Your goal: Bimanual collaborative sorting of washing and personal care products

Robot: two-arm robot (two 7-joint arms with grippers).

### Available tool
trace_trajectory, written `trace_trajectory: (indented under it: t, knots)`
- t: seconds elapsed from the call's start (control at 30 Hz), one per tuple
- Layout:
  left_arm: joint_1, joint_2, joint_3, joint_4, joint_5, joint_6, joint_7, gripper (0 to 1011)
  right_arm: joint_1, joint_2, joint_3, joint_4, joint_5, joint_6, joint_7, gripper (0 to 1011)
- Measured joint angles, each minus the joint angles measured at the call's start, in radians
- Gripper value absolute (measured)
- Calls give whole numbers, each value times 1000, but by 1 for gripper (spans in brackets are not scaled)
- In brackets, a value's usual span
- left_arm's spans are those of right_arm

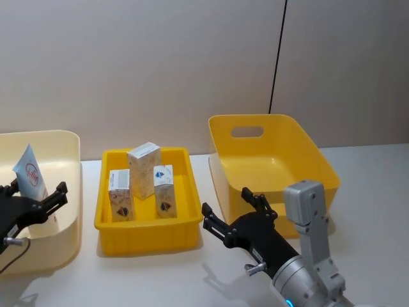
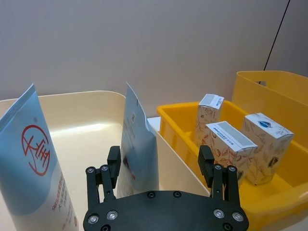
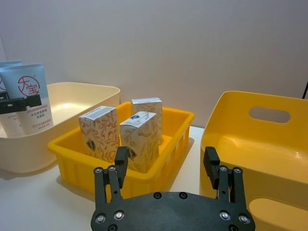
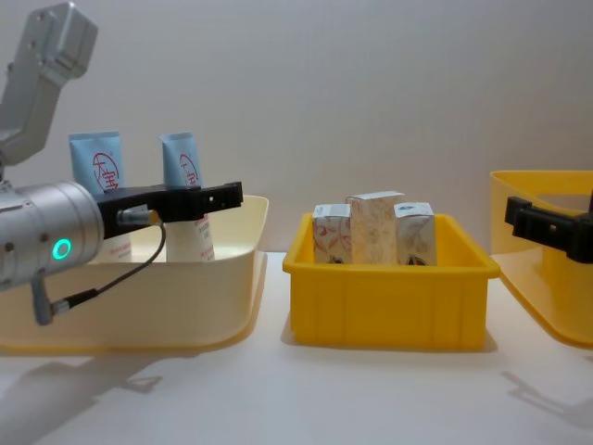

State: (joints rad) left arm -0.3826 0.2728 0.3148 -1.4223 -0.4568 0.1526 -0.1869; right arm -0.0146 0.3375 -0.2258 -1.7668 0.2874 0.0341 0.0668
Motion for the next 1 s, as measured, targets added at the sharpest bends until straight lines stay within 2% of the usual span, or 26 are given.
trace_trajectory:
  t: [0.27,0.5,0.57,0.7,1.0]
  knots:
    - [-25,-18,10,31,22,1,12,1000,0,0,0,0,0,0,0,999]
    - [-37,-26,14,45,32,1,17,861,0,0,0,0,0,0,0,1000]
    - [-39,-27,15,47,33,1,17,759,0,0,0,0,0,0,0,1000]
    - [-42,-29,16,51,36,1,19,682,0,0,0,0,0,0,0,1000]
    - [-47,-33,18,58,41,1,21,359,0,0,0,0,0,0,0,1000]
